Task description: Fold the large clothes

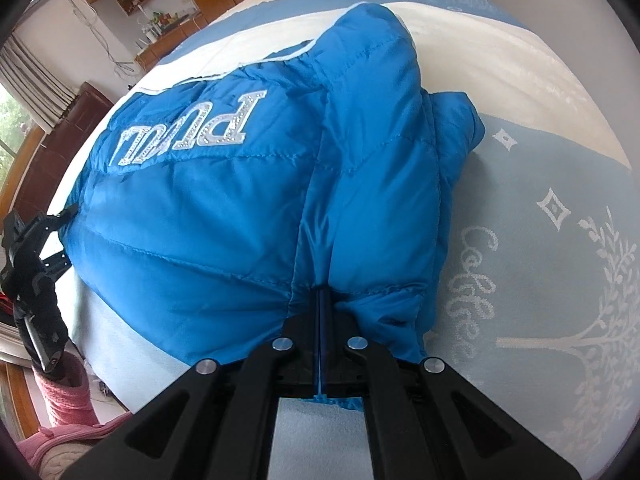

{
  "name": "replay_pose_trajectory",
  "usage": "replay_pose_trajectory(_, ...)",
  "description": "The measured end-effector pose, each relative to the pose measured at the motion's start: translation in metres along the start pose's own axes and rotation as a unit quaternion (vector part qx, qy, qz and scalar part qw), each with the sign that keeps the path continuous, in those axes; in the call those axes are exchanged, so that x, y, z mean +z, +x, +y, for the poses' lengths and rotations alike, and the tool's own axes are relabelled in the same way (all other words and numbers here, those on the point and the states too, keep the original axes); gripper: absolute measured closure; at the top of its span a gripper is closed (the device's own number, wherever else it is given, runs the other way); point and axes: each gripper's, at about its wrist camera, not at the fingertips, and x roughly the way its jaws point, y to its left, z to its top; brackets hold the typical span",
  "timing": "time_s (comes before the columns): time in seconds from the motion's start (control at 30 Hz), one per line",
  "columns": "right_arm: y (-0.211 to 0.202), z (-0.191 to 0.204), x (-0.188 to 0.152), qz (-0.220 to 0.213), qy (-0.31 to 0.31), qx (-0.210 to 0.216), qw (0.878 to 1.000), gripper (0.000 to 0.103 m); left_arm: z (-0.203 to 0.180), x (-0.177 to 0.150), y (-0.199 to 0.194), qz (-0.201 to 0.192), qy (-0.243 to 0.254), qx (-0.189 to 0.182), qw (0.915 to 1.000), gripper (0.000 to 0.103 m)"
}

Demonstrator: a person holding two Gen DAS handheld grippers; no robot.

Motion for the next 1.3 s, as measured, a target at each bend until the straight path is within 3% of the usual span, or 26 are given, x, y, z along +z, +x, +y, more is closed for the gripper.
replay_pose_trajectory(0.03, 0.0, 0.0, 0.0, 0.002, 0.0, 0.0, 1.0, 0.103, -0.004, -0.001, -0.007, -0.005, 0.002, -0.011, 0.9999, 0.074)
replay_pose_trajectory(0.13, 0.0, 0.0, 0.0, 0.008, 0.0, 0.0, 1.0, 0.103, -0.01, -0.003, -0.021, -0.013, 0.012, -0.018, 0.9997, 0.077)
replay_pose_trajectory(0.33, 0.003, -0.005, 0.005, 0.018, 0.009, 0.013, 1.0, 0.103, 0.009, -0.009, 0.003, 0.022, 0.005, 0.007, 0.9997, 0.075)
replay_pose_trajectory(0.5, 0.003, -0.006, 0.005, 0.013, 0.007, 0.012, 1.0, 0.103, 0.012, -0.012, 0.013, 0.025, 0.012, 0.006, 0.9996, 0.072)
replay_pose_trajectory(0.73, -0.003, -0.011, 0.003, 0.008, 0.008, 0.019, 1.0, 0.103, 0.01, -0.012, 0.012, 0.019, 0.019, -0.006, 0.9996, 0.073)
replay_pose_trajectory(0.83, -0.018, -0.012, 0.005, 0.004, 0.012, 0.023, 1.0, 0.103, -0.001, -0.01, -0.001, 0.002, 0.043, -0.002, 0.9991, 0.076)
replay_pose_trajectory(0.9, -0.041, -0.01, 0.005, -0.023, 0.001, 0.011, 1.0, 0.099, -0.02, -0.011, -0.016, -0.02, 0.075, 0.005, 0.997, 0.077)
replay_pose_trajectory(1.03, -0.084, -0.016, 0.009, -0.065, 0.01, -0.002, 0.998, 0.098, -0.077, -0.017, -0.044, -0.056, 0.15, 0.0, 0.9871, 0.077)
replay_pose_trajectory(1.17, -0.112, -0.022, 0.011, -0.086, 0.012, -0.019, 0.996, 0.097, -0.16, -0.042, -0.058, -0.072, 0.252, -0.016, 0.9648, 0.077)
replay_pose_trajectory(1.3, -0.122, -0.022, 0.009, -0.091, 0.01, -0.013, 0.996, 0.097, -0.227, -0.078, -0.049, -0.056, 0.333, -0.047, 0.94, 0.077)
